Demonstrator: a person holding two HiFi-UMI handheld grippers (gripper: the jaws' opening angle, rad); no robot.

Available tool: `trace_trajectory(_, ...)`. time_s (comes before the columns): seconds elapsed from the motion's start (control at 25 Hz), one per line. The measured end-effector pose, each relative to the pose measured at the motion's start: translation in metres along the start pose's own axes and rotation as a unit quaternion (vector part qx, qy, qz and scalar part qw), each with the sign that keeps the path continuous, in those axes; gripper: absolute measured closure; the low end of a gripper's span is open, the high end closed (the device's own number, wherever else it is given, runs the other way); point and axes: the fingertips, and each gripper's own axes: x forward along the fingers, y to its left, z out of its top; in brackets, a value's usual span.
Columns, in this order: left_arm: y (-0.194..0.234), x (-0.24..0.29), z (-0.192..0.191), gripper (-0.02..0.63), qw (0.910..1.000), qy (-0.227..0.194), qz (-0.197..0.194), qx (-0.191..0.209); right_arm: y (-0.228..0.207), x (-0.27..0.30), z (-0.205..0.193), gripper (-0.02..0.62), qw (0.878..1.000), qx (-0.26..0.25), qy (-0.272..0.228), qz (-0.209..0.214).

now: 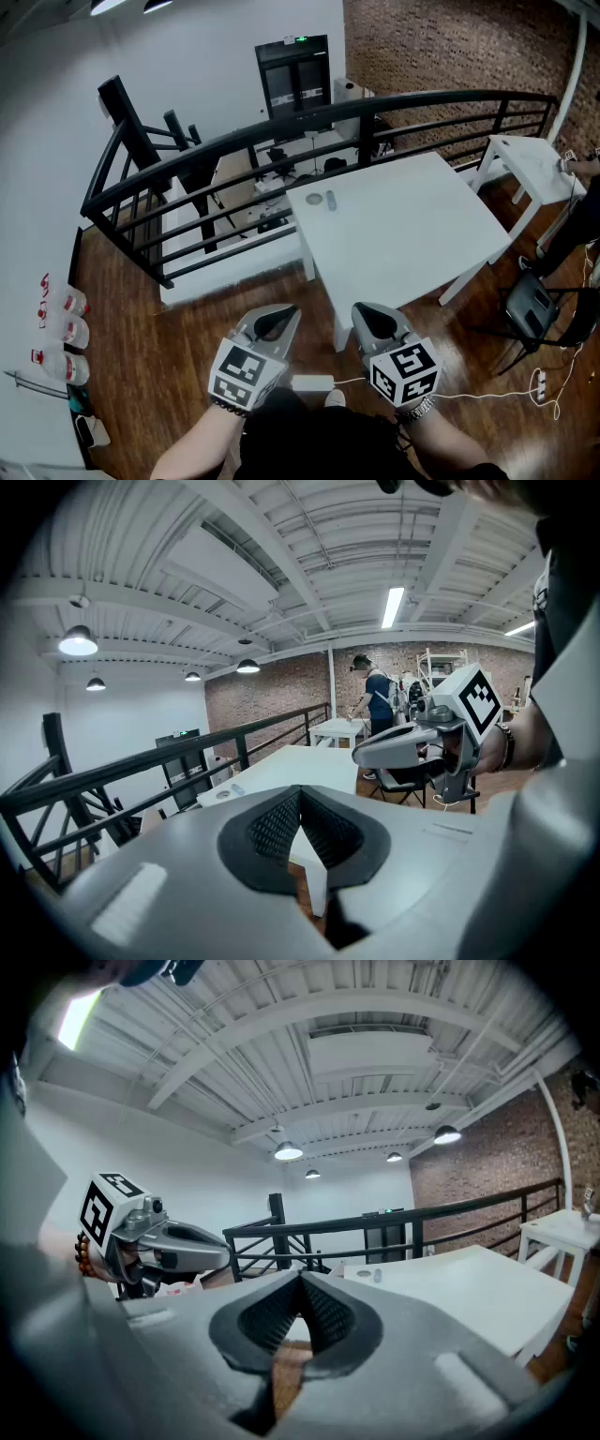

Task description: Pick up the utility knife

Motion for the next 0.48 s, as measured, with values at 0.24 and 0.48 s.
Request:
trace_trajectory(0.24,0.008,0.028,0.017,0.589,0.9999,0.000,-0.006,0.015,-0.016,0.017,0.008,0.601,1.000,0.001,-0.001,0.001)
trace_trajectory(0.48,0.033,0.059,0.021,0.589,0.9989,0.003,-0.034,0.033,-0.028,0.049,0.019,0.575,1.000,0.006,-0.011,-0.012)
